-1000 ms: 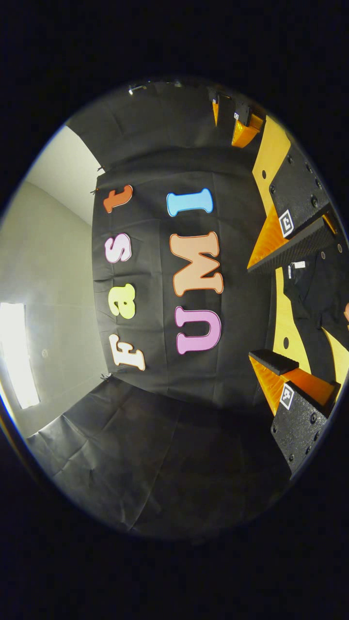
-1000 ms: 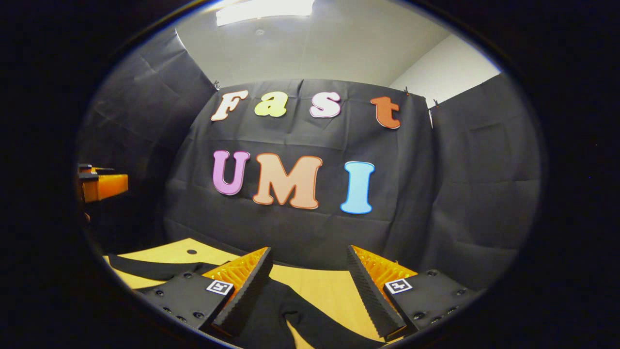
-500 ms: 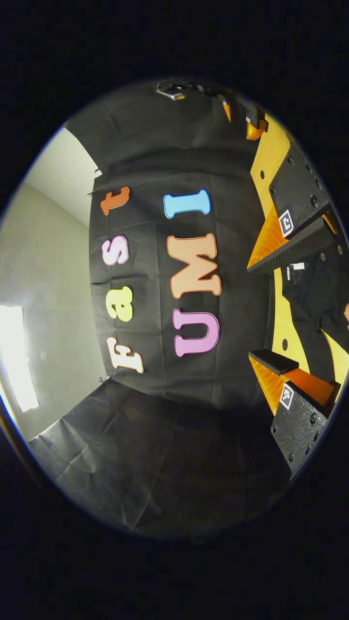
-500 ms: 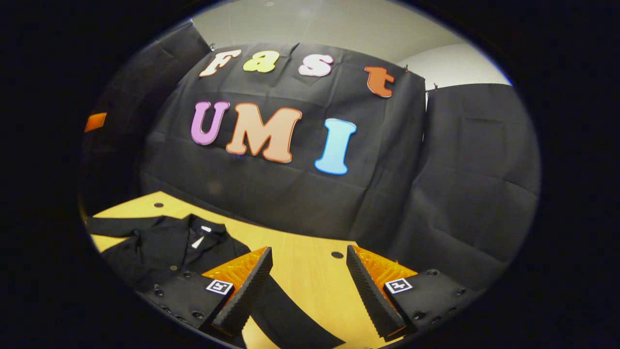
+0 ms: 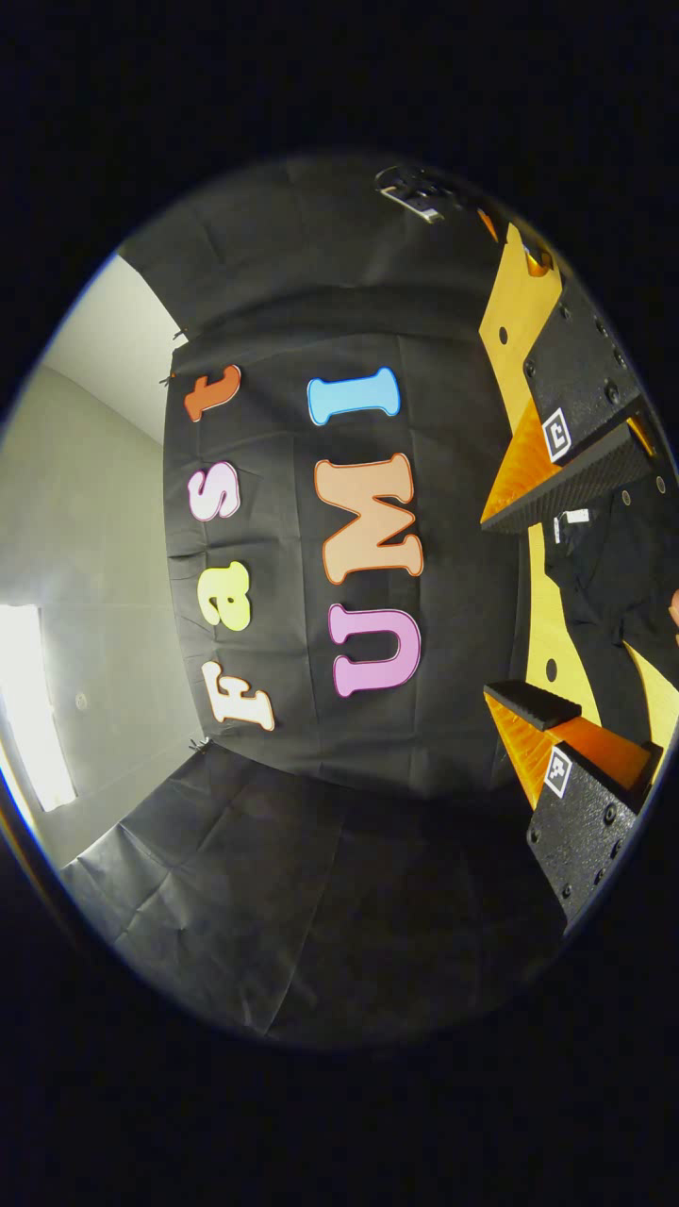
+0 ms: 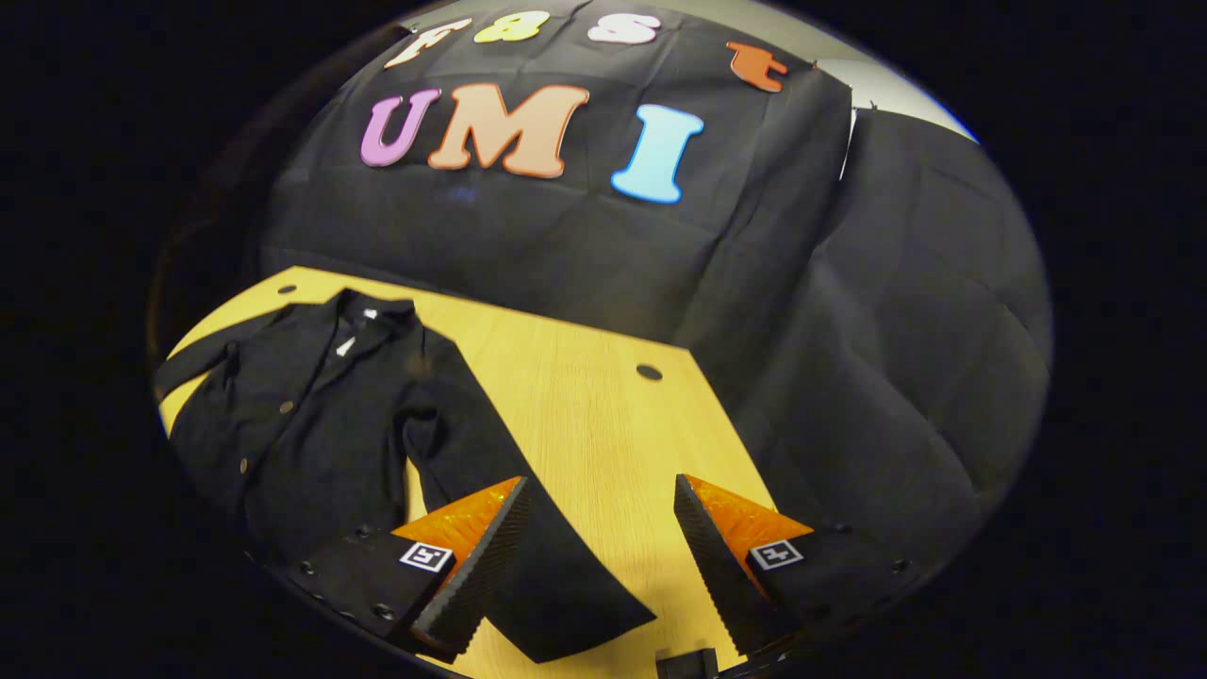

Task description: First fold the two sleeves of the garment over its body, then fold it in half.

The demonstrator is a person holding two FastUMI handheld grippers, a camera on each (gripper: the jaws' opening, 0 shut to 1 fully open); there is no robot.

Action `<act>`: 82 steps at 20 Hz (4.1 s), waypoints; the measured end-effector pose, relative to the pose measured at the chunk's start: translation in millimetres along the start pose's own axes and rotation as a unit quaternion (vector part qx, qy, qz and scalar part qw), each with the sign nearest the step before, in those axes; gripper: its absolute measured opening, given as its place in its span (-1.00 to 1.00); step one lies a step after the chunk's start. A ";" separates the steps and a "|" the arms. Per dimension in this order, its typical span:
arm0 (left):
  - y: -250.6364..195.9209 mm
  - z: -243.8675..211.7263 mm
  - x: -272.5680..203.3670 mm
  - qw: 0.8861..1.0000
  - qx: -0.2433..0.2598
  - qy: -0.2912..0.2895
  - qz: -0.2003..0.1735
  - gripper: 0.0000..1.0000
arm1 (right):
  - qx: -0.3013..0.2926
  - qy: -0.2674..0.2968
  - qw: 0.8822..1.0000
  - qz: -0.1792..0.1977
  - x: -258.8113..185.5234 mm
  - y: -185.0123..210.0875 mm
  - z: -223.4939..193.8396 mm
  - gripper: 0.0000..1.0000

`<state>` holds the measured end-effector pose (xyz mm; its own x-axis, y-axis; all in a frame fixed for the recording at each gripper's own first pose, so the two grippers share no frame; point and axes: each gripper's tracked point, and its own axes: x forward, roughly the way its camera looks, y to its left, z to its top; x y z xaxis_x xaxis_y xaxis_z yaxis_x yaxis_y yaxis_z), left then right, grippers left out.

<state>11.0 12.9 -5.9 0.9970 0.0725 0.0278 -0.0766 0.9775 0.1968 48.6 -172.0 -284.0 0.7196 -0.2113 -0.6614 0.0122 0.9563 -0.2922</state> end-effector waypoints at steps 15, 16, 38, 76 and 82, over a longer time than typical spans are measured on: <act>-24.5 -8.7 6.7 1.000 0.020 0.016 0.013 0.87 | 0.041 0.269 0.958 0.096 26.5 11.7 -76.3 0.99; -26.4 -8.9 7.2 1.000 0.021 0.017 0.014 0.87 | 0.046 0.279 0.954 0.104 25.7 12.3 -77.2 0.99; 15.8 -35.1 25.5 0.999 0.009 0.034 0.023 0.87 | 0.170 0.126 0.972 0.105 22.0 12.1 9.1 -0.96; 270.8 -112.9 -26.3 0.985 -0.017 0.106 0.132 0.89 | 0.013 -0.120 0.952 0.280 -151.5 -14.2 161.7 -0.96; 295.8 -132.6 -30.5 0.981 -0.031 0.129 0.142 0.87 | -0.016 -0.093 0.955 0.280 -148.3 -9.6 154.9 -0.96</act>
<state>-40.3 326.1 -78.6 0.9060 0.3840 -0.1778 -0.3591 0.9200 0.1570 49.3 -118.5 -76.0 0.7182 0.3737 -0.5870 -0.4296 0.9017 0.0484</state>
